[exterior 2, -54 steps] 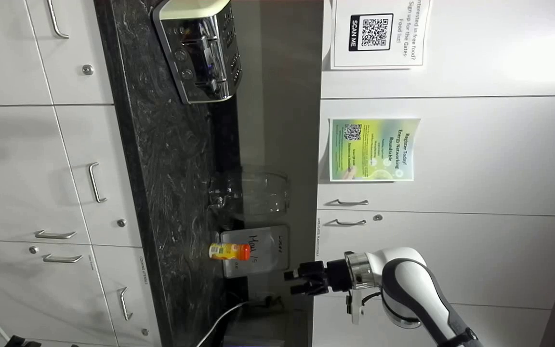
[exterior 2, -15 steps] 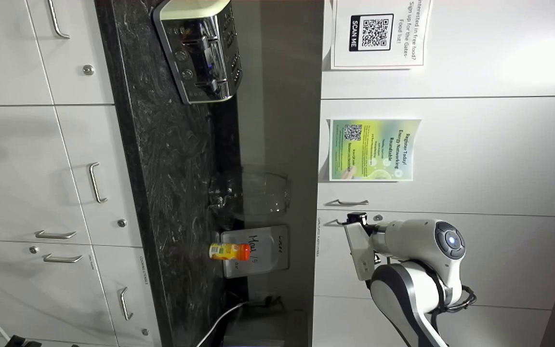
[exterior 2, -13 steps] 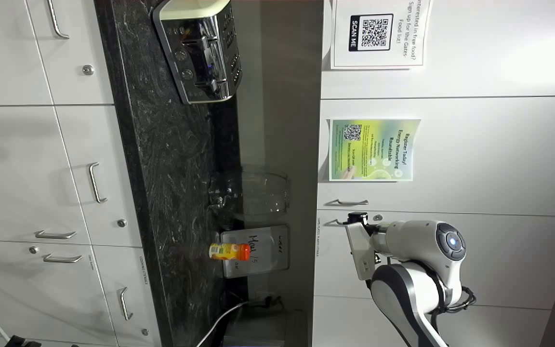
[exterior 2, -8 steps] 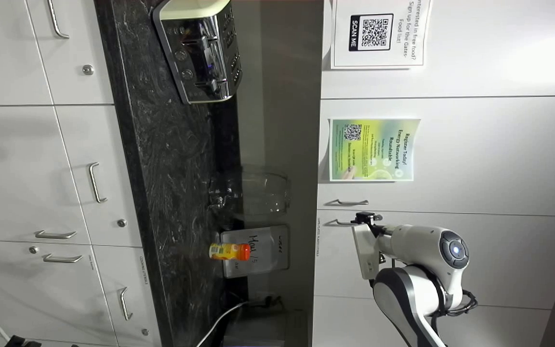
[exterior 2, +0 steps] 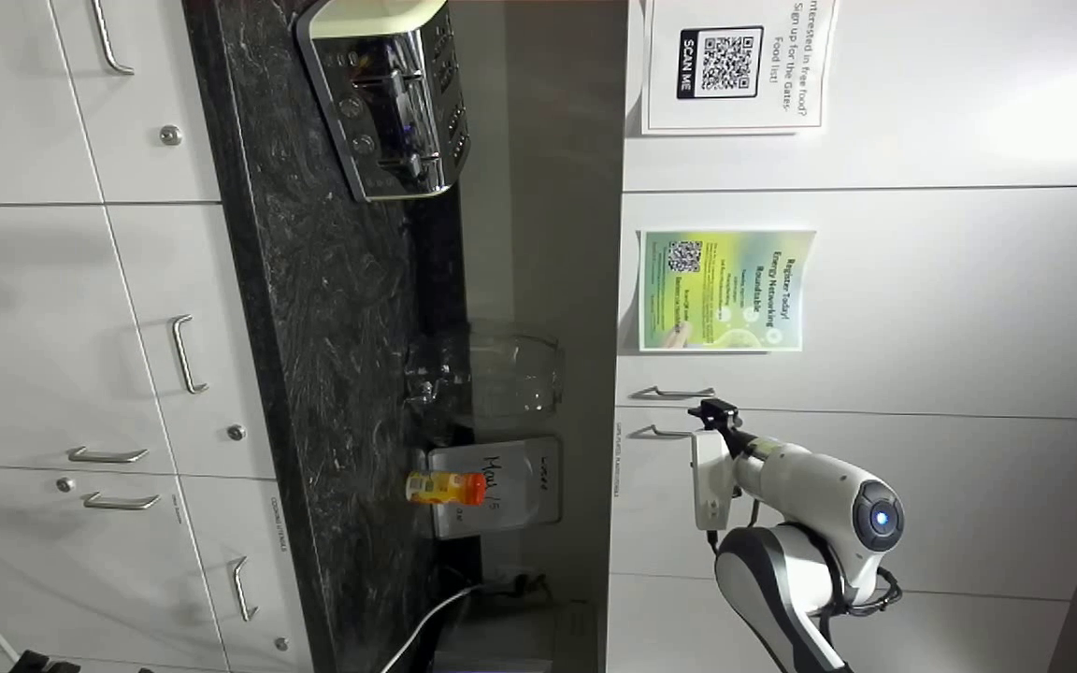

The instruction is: Open the third upper cabinet from the left

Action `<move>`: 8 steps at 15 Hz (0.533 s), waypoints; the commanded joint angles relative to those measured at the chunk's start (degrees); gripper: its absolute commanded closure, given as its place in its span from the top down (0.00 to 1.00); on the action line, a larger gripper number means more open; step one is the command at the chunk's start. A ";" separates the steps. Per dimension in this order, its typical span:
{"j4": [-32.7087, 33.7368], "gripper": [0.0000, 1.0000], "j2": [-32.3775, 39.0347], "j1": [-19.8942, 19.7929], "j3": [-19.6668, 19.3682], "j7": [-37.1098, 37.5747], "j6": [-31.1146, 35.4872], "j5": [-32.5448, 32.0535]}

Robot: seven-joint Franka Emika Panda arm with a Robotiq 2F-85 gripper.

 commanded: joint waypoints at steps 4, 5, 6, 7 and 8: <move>2.03 1.00 2.64 -0.38 -1.06 9.47 5.50 -1.71; 1.93 1.00 2.53 -0.40 -1.17 10.24 5.98 -1.57; 1.82 1.00 2.34 -0.43 -1.26 10.97 6.46 -1.60; 1.72 1.00 1.93 -0.49 -1.25 11.69 6.47 -2.06; 1.61 1.00 1.43 -0.50 -1.21 12.20 6.01 -2.23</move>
